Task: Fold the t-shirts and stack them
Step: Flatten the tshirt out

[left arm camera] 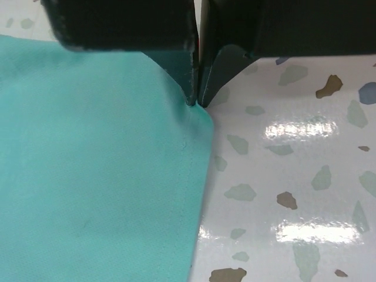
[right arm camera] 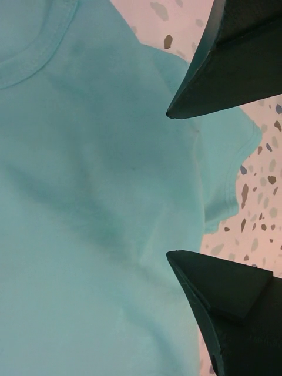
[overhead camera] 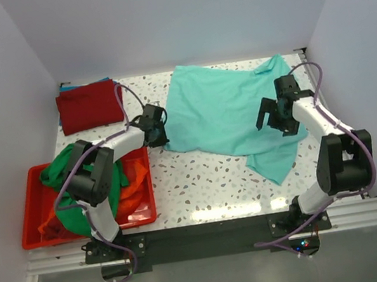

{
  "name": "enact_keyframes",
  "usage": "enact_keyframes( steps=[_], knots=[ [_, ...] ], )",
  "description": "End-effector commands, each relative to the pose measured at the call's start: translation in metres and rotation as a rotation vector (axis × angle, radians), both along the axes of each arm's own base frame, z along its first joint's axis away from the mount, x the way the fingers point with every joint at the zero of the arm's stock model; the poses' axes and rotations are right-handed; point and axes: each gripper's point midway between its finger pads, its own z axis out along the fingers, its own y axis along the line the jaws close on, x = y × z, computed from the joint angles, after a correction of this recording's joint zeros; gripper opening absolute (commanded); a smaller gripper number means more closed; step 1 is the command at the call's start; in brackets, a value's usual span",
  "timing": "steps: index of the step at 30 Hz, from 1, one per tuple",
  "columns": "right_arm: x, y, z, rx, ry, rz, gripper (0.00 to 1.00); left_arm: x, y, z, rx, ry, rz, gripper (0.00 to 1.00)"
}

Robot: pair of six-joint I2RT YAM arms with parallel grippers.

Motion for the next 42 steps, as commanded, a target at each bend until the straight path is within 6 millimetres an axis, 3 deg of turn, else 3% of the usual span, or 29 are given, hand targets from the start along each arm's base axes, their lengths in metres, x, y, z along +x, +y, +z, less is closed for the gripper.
enact_keyframes(
  steps=[1, 4, 8, 10, 15, 19, 26, 32, 42],
  knots=[
    [-0.018, -0.008, 0.009, -0.032, -0.015, -0.042, 0.98, 0.007, -0.010, 0.011, -0.104, -0.011, 0.001, 0.00],
    [-0.033, -0.012, 0.012, -0.053, -0.011, -0.057, 0.97, 0.024, -0.008, 0.032, -0.154, -0.056, 0.025, 0.00],
    [-0.071, -0.013, -0.009, -0.056, 0.076, -0.077, 0.96, 0.043, -0.007, 0.049, -0.202, -0.084, 0.026, 0.00],
    [-0.090, -0.011, -0.020, -0.042, 0.109, -0.098, 0.94, 0.050, -0.008, 0.051, -0.216, -0.088, 0.025, 0.00],
    [-0.114, 0.007, -0.024, 0.064, 0.104, -0.127, 0.89, 0.067, -0.004, 0.047, -0.257, -0.097, 0.052, 0.00],
    [-0.140, 0.010, -0.038, 0.079, 0.172, -0.165, 0.84, 0.080, -0.009, 0.049, -0.309, -0.106, 0.057, 0.00],
    [-0.149, 0.013, -0.035, 0.050, 0.183, -0.181, 0.80, 0.092, -0.005, 0.045, -0.304, -0.112, 0.077, 0.00],
    [-0.165, 0.029, -0.057, 0.013, 0.263, -0.151, 0.79, 0.100, 0.016, 0.032, -0.294, -0.105, 0.121, 0.00],
    [-0.173, 0.031, -0.067, 0.019, 0.248, -0.188, 0.74, 0.098, 0.015, 0.028, -0.293, -0.096, 0.104, 0.00]
  ],
)
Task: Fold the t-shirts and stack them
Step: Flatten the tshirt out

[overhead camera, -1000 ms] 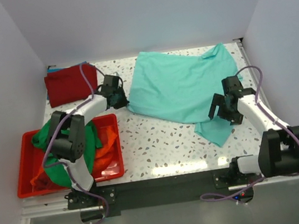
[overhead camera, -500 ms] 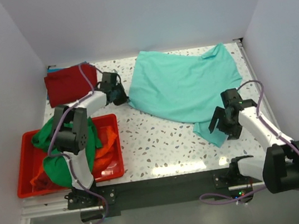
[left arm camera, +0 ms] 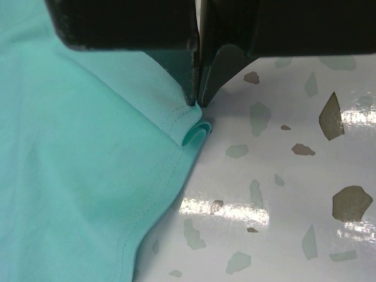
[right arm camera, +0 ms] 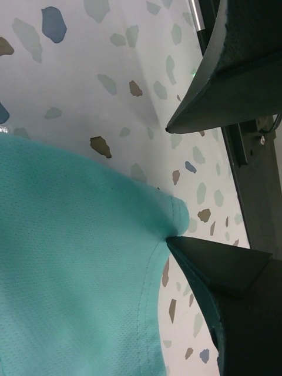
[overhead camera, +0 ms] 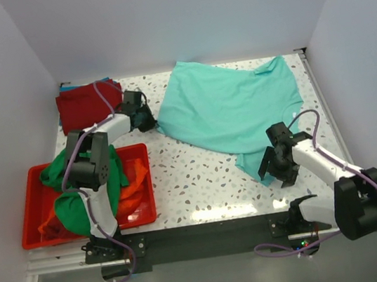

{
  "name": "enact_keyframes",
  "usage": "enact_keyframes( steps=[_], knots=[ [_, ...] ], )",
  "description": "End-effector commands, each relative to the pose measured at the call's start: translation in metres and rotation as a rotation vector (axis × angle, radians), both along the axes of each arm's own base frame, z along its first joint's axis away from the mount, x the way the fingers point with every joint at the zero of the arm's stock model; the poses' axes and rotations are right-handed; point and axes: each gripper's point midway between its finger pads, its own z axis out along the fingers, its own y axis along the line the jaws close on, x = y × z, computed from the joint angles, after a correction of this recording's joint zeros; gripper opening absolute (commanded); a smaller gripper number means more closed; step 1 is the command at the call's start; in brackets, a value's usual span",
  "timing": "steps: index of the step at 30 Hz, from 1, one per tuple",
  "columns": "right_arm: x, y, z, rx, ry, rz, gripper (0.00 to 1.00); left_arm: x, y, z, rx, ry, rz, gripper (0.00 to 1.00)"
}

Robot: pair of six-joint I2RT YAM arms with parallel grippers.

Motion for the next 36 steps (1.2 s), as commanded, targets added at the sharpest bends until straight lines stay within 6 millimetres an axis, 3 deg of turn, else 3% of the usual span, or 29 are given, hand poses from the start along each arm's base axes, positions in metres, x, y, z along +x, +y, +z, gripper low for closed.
enact_keyframes(
  steps=[1, 11, 18, 20, 22, 24, 29, 36],
  knots=[
    [0.000, -0.003, -0.003, -0.019, -0.028, -0.036, 0.73, 0.017, -0.004, 0.018, -0.025, -0.074, -0.010, 0.00],
    [-0.003, -0.005, -0.017, -0.023, -0.023, -0.038, 0.59, 0.015, -0.005, 0.020, -0.030, -0.068, -0.012, 0.00],
    [0.013, 0.000, -0.021, -0.011, -0.054, -0.009, 0.38, 0.010, -0.005, 0.015, -0.029, -0.051, -0.018, 0.00],
    [0.017, -0.002, -0.021, -0.024, -0.050, 0.025, 0.25, 0.010, -0.004, 0.016, -0.022, -0.051, -0.021, 0.00],
    [0.023, -0.002, -0.011, -0.034, -0.051, 0.051, 0.07, 0.010, -0.003, 0.021, -0.014, -0.055, -0.025, 0.00],
    [0.028, -0.003, 0.006, -0.041, -0.056, 0.084, 0.00, 0.013, -0.002, 0.030, -0.003, -0.071, -0.035, 0.00],
    [0.023, -0.006, 0.045, -0.047, -0.055, 0.128, 0.00, 0.019, 0.003, 0.059, 0.034, -0.105, -0.041, 0.00],
    [-0.024, -0.009, 0.071, -0.029, 0.038, 0.118, 0.00, 0.017, 0.006, 0.087, 0.060, -0.113, -0.058, 0.00]
  ],
)
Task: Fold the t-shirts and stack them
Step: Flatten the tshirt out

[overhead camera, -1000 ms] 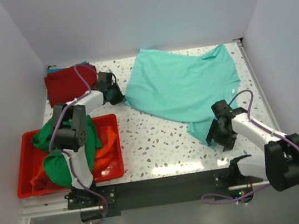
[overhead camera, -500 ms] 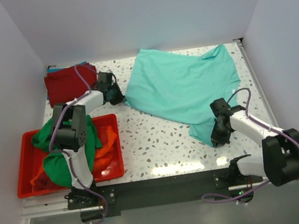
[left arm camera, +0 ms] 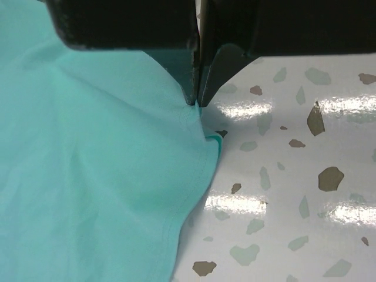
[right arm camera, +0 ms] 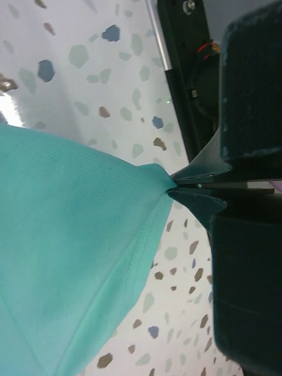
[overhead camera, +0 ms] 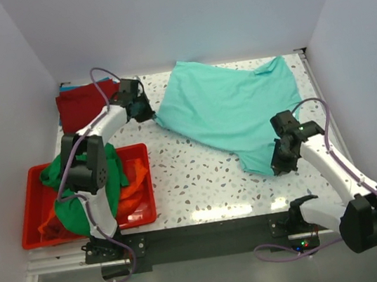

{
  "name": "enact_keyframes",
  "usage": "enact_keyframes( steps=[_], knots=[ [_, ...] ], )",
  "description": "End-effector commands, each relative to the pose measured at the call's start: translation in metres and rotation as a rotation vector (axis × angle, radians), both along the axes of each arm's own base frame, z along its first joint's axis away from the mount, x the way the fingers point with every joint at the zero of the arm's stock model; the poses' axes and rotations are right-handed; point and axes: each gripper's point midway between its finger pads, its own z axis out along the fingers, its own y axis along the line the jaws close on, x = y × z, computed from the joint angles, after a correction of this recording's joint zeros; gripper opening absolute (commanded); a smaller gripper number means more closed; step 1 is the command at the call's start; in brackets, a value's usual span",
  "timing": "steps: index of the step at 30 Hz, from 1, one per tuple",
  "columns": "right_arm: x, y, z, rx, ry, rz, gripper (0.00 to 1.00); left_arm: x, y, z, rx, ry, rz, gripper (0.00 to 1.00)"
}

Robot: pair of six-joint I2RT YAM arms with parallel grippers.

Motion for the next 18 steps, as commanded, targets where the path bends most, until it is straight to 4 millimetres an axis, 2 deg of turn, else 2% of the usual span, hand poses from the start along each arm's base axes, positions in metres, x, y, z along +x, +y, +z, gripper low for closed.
enact_keyframes(
  steps=[1, 8, 14, 17, 18],
  knots=[
    [-0.042, -0.007, 0.013, -0.019, 0.114, 0.019, 0.00, 0.006, 0.005, 0.043, 0.023, -0.068, -0.016, 0.00],
    [-0.067, -0.013, 0.030, -0.031, 0.141, 0.033, 0.00, 0.006, 0.010, 0.036, 0.061, -0.041, -0.022, 0.01],
    [-0.066, -0.012, 0.028, -0.023, 0.132, 0.036, 0.00, -0.006, 0.010, 0.017, 0.063, 0.016, -0.037, 0.05],
    [-0.064, -0.007, 0.022, 0.004, 0.127, 0.030, 0.00, -0.015, 0.014, 0.010, 0.077, 0.036, -0.038, 0.19],
    [-0.064, -0.007, 0.021, 0.006, 0.125, 0.030, 0.00, -0.020, 0.017, 0.006, 0.091, 0.045, -0.034, 0.37]
  ],
)
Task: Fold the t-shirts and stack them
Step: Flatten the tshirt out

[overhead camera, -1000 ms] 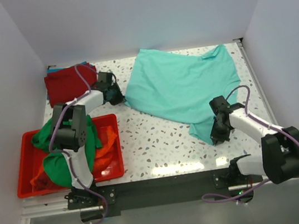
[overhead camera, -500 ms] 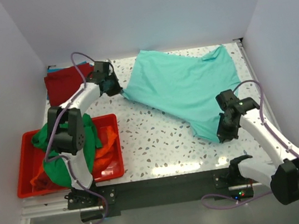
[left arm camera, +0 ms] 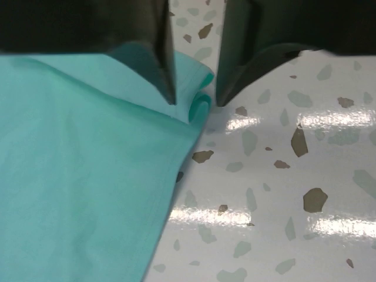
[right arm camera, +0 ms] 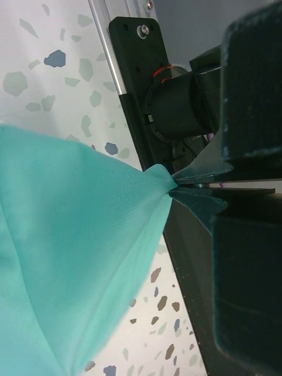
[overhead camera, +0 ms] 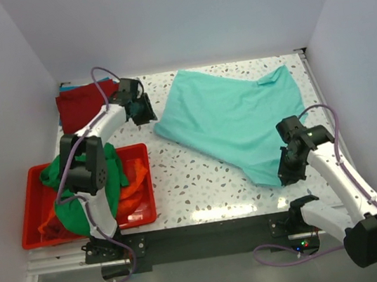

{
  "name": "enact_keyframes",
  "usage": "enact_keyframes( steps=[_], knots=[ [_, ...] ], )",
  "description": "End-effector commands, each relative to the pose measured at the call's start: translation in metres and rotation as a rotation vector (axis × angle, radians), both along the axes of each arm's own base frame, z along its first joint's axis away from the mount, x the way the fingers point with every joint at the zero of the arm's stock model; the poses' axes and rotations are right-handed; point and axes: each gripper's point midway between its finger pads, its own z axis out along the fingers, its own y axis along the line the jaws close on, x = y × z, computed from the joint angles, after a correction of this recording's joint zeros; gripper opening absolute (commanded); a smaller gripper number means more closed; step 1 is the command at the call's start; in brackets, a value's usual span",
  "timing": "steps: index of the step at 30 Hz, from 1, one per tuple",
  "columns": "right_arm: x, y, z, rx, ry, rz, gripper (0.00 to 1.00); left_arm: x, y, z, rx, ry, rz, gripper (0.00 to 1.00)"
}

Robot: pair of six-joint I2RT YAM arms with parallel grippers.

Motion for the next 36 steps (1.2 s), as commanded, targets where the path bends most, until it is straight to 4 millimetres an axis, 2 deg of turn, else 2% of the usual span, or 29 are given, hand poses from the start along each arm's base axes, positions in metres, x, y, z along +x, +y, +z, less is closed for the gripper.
enact_keyframes(
  steps=[1, 3, 4, 6, 12, 17, 21, 27, 32, 34, 35, 36],
  knots=[
    [-0.010, 0.004, -0.001, 0.023, 0.035, 0.009, 0.00, -0.009, 0.012, -0.002, 0.045, 0.002, 0.005, 0.48],
    [-0.009, 0.005, -0.002, 0.026, 0.029, 0.008, 0.00, -0.012, 0.015, -0.001, 0.055, 0.001, 0.008, 0.67],
    [-0.008, 0.005, -0.002, 0.027, 0.025, 0.003, 0.00, -0.015, 0.016, 0.000, 0.060, -0.002, 0.009, 0.71],
    [-0.007, 0.006, -0.002, 0.033, 0.019, 0.002, 0.00, -0.023, 0.017, -0.003, 0.061, 0.010, 0.007, 0.71],
    [-0.006, 0.008, -0.004, 0.043, 0.017, 0.013, 0.00, -0.051, -0.002, -0.018, 0.061, 0.046, -0.045, 0.65],
    [-0.008, 0.007, -0.005, 0.041, 0.019, 0.019, 0.00, -0.058, -0.014, -0.014, 0.068, 0.029, -0.071, 0.62],
    [-0.008, 0.009, -0.007, 0.055, 0.010, 0.009, 0.00, -0.061, -0.016, -0.028, 0.086, 0.069, -0.092, 0.62],
    [-0.004, 0.011, -0.008, 0.062, -0.008, -0.010, 0.00, -0.059, -0.025, -0.054, 0.104, 0.116, -0.129, 0.59],
    [0.007, 0.014, -0.007, 0.070, -0.039, -0.038, 0.00, -0.049, -0.035, -0.059, 0.105, 0.109, -0.143, 0.59],
    [0.012, 0.015, -0.008, 0.075, -0.047, -0.054, 0.00, -0.042, -0.039, -0.058, 0.098, 0.101, -0.147, 0.54],
    [0.015, 0.016, -0.009, 0.077, -0.056, -0.054, 0.00, -0.040, -0.041, -0.058, 0.093, 0.101, -0.150, 0.46],
    [0.017, 0.017, -0.009, 0.080, -0.059, -0.057, 0.00, -0.035, -0.045, -0.057, 0.085, 0.095, -0.154, 0.42]
  ],
)
